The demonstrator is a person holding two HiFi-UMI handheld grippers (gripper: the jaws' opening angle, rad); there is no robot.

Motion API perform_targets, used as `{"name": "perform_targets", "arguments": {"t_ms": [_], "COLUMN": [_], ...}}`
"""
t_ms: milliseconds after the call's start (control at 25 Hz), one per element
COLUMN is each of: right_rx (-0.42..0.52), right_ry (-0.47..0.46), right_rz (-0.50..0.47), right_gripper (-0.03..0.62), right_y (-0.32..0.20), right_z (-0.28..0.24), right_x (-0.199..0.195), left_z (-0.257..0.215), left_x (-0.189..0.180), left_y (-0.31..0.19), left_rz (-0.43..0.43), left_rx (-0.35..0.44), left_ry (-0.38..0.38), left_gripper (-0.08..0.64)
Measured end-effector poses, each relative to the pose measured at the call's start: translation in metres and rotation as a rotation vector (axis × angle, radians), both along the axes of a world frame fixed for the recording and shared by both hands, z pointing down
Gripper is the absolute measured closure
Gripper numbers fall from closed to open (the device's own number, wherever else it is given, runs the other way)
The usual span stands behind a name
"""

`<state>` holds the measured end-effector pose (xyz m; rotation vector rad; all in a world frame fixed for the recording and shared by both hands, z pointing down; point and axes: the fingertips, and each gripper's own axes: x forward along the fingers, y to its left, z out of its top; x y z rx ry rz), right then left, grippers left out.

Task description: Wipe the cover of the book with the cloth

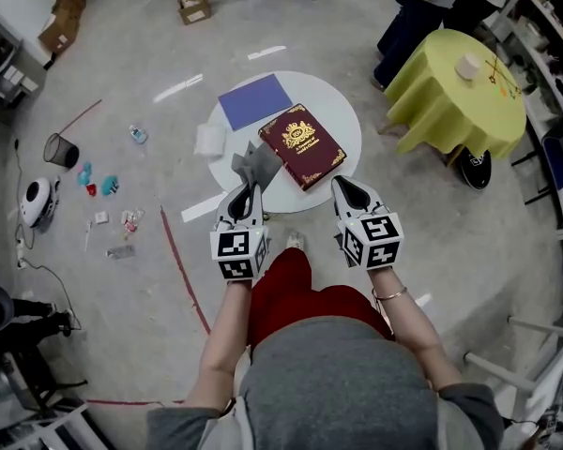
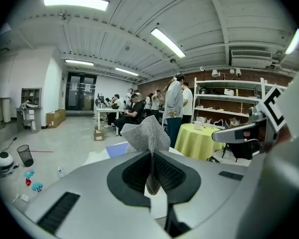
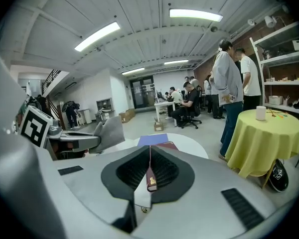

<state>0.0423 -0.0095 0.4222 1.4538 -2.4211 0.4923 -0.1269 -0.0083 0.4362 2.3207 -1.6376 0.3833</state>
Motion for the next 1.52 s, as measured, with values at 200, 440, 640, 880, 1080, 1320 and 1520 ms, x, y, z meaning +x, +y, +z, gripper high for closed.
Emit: {"name": "perform_targets", "arguments": {"t_ms": [200,440,640,880,1080,1320,1520], "right_rx": [-0.008,-0.027,-0.049,-0.079,-0.105,-0.128,-0.152], "right_ry": [0.030,0.048,0.056,0.078,0.107,0.139,0.156], "right_rz": [0.005,0.032,0.054,0.057,0.030,-0.044,-0.136], "right_gripper": [0.563,0.563,0.563,0.563,0.563,0.563,0.563], "right_y": [-0.039,-0.074,-0.094,-0.104,-0.114,-0.131,-0.145], "right_z": [-0.001,0.009,0.017,0.031,0.044,0.060,0.074], "right_x": [-0.010,-0.014,-0.010,-0.010,-0.009,-0.010,-0.005], "left_z": [-0.001,0.010,0.015,0.025,0.032,0.043,0.050], "left_x": [-0.014,-0.023,-0.019,-0.017,-0.019,-0.021,-0.013], "left_y": [-0.039,-0.076,-0.098,-0.109,-0.114,-0.122,-0.128], "left_rz": [0.000,0.016,0.039,0.054,0.029,-0.031,-0.093], "left_rx": [-0.005,-0.026,-0.038,-0.060,-0.083,-0.110,-0.135], "left_ry": [0.012,0.012,0.010,0.006,0.007,0.010,0.002], "left_gripper": [0.537,0.536,0.536,0.537,0.537,0.536,0.536]}}
